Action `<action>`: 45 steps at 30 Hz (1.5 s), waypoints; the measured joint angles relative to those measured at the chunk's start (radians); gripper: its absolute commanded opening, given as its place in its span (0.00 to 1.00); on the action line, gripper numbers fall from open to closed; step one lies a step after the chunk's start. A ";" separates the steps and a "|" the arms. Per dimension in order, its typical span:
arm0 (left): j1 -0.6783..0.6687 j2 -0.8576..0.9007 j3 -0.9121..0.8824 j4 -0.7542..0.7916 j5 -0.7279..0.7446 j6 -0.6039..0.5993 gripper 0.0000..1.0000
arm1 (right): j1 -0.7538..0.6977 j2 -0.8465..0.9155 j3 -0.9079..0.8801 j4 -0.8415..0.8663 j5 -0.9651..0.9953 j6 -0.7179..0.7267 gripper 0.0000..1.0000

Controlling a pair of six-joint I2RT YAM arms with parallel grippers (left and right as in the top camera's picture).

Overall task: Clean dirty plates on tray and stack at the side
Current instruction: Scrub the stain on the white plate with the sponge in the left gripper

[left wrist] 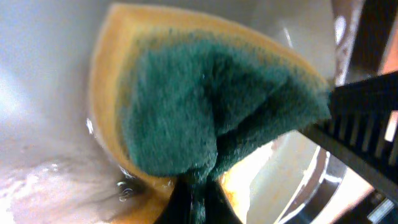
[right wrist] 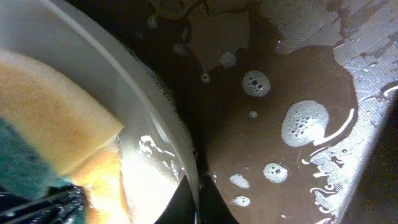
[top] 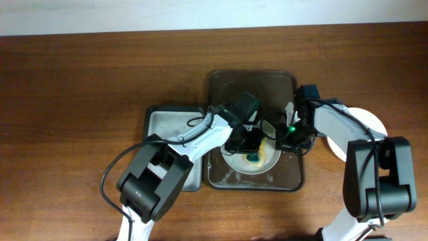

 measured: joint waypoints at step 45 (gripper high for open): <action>0.019 0.092 0.183 -0.028 -0.039 -0.023 0.00 | -0.008 -0.003 -0.003 -0.048 0.024 -0.027 0.04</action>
